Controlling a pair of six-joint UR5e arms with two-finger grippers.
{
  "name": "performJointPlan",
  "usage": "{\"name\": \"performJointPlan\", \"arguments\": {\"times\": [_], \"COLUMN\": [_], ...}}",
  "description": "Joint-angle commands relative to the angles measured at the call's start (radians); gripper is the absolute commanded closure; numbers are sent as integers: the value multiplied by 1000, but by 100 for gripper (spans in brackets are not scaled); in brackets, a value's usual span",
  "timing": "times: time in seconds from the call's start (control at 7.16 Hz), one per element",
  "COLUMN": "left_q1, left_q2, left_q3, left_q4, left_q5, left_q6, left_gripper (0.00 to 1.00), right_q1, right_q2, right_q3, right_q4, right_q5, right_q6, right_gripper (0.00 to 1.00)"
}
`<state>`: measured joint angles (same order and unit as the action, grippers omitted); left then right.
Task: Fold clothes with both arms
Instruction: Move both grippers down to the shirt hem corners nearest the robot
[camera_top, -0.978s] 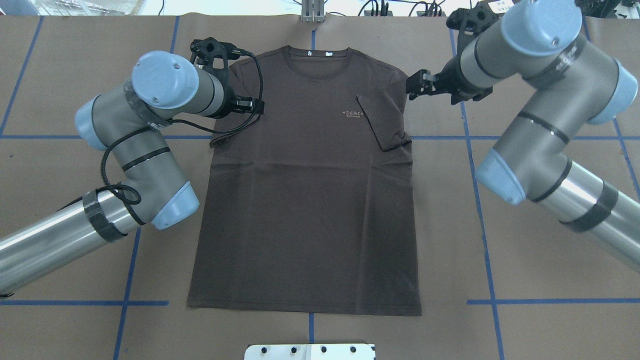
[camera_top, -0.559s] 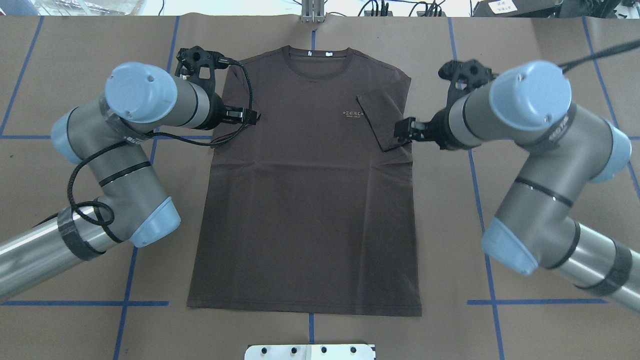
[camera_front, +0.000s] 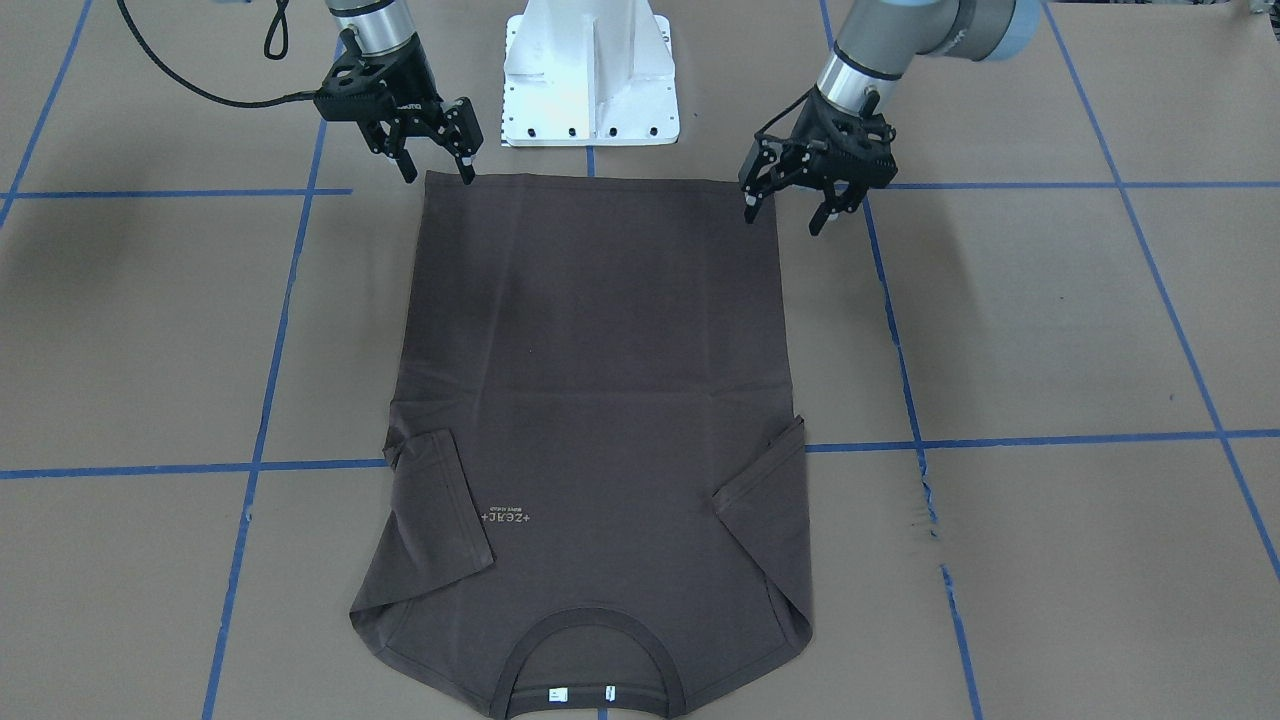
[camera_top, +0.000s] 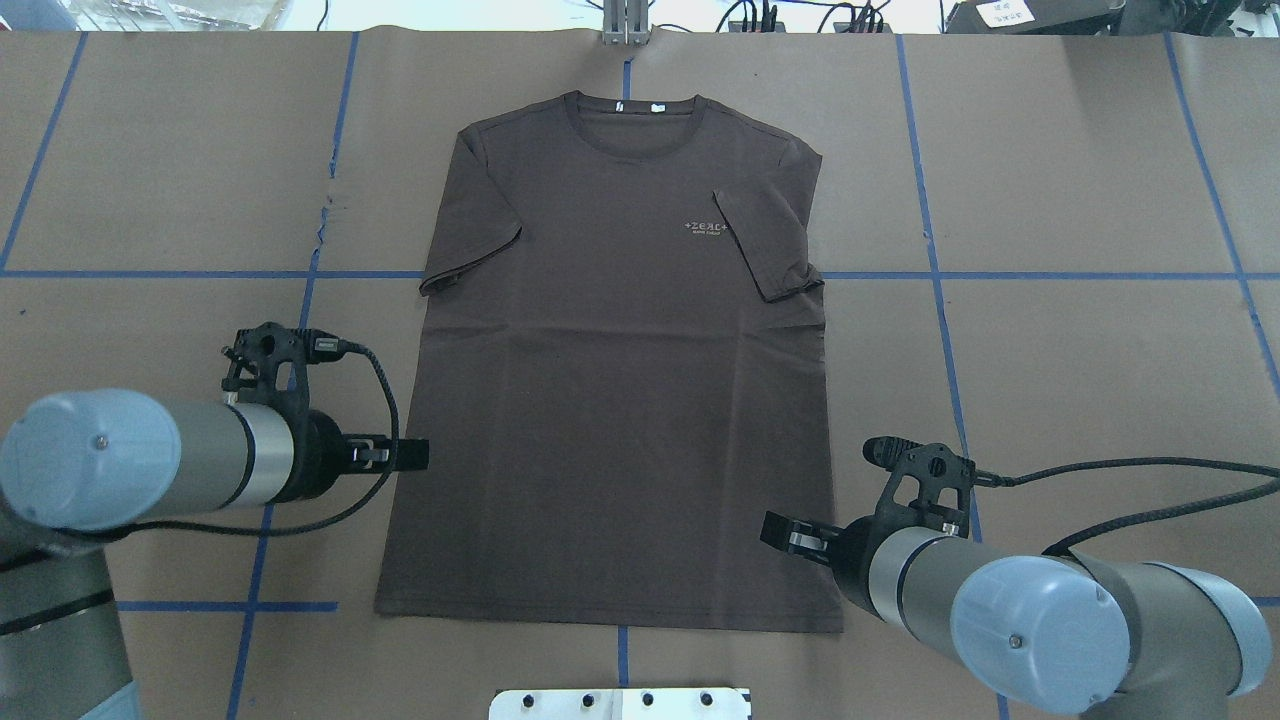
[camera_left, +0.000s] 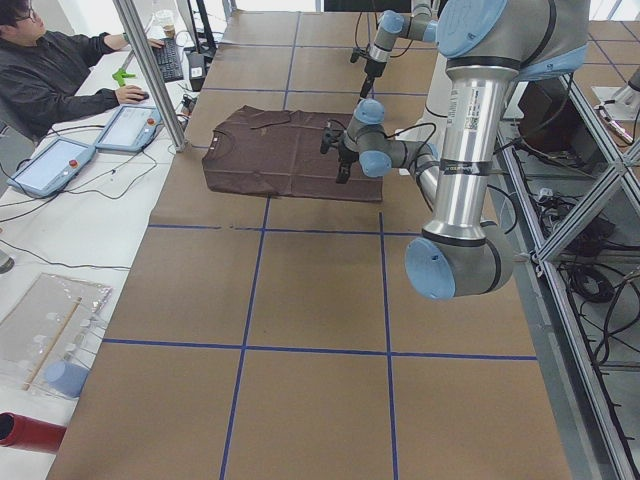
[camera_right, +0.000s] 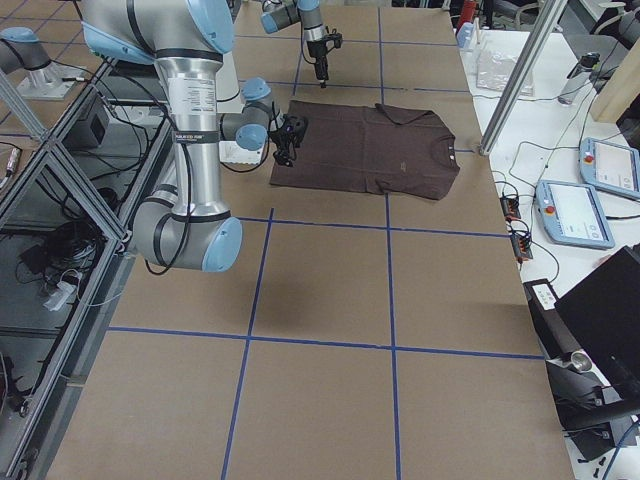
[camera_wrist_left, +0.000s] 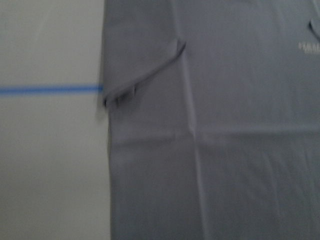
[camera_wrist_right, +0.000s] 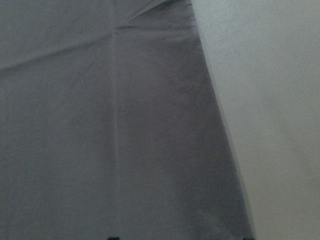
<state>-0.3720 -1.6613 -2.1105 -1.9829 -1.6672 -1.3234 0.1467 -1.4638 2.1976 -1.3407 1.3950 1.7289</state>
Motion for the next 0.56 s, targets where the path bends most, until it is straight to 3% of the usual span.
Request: {"name": "performJointPlan", "arguments": {"times": [0.0, 0.14, 0.42], "left_q1": [187, 206, 206], "left_q2": [60, 60, 60], "left_q3": [-25, -16, 20], "left_q4": [6, 9, 10], "left_q5": [97, 113, 115], "left_q6": [-191, -207, -208], "left_gripper": [38, 43, 45], "right_q1": [-13, -13, -13], "right_q2": [-3, -3, -3], "right_q3": [4, 4, 4], "right_q4": [0, 0, 0], "right_q5": [-11, -13, -13], "right_q6": [6, 6, 6], "right_gripper": [13, 13, 13]}}
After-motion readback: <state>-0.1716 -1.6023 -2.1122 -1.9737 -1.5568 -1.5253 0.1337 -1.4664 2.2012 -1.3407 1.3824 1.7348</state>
